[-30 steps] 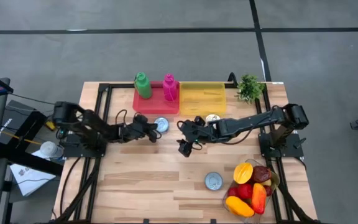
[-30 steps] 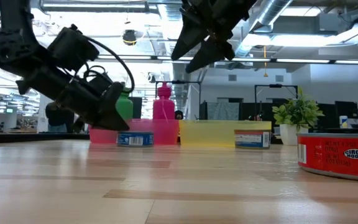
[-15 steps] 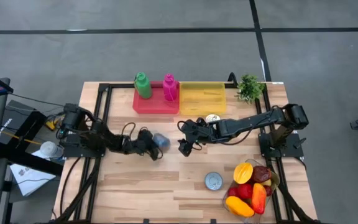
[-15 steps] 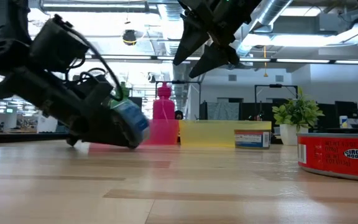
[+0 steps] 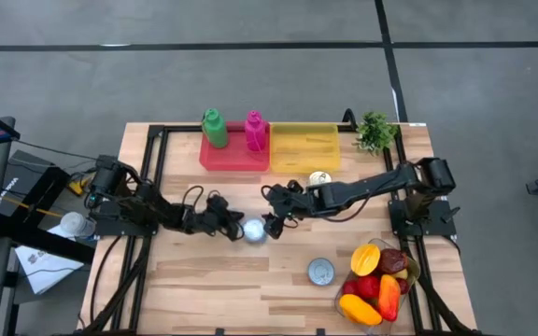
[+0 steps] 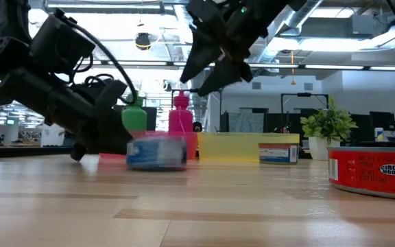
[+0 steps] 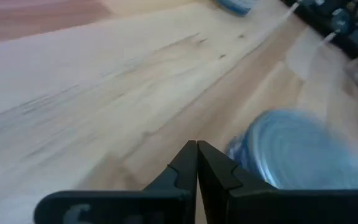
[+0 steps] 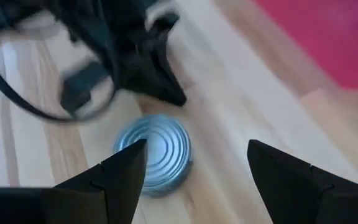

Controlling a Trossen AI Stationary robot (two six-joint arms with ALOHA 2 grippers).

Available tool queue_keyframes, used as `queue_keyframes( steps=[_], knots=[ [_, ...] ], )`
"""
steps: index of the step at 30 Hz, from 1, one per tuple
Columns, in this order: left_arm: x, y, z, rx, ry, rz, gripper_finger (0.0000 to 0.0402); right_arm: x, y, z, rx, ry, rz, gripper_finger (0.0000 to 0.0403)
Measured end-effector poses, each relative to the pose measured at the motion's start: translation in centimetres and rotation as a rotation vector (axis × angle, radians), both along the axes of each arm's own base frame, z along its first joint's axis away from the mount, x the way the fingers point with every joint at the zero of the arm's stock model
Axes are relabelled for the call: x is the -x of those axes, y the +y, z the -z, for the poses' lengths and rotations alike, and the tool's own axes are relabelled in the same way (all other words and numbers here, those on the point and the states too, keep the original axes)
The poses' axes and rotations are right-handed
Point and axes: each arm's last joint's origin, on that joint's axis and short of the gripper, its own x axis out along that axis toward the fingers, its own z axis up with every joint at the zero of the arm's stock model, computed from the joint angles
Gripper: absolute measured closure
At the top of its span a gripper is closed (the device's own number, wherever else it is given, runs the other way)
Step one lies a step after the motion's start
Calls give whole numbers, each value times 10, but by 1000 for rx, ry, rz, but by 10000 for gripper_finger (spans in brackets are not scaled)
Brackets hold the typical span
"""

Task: Pick & Place Food Item
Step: Put the blue tuna can into the yellow bin

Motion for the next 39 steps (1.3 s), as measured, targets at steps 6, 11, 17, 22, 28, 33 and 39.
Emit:
queue_keyframes(
  steps=[6, 11, 17, 22, 28, 33, 39],
  knots=[
    [-11, -3, -8, 10, -46, 0, 402, -3, 10, 8, -50, 26, -89, 131],
    [-12, -6, -10, 34, -47, 47, 402, -12, 24, 31, -35, 48, -149, 131],
    [8, -11, -31, -18, 6, 86, 402, -22, 55, 70, 69, 75, -331, 131],
    [18, -7, -39, -48, 70, 55, 402, -21, 51, 81, 173, 127, -245, 131],
    [18, -9, -34, -12, 79, 47, 402, -12, 49, 53, 207, 105, -205, 131],
    [14, -12, -25, -4, 77, 50, 402, 3, 48, 30, 257, 138, -193, 131],
    [4, -15, -23, 32, -29, 55, 402, 17, 42, 23, 269, 305, -124, 129]
  ],
)
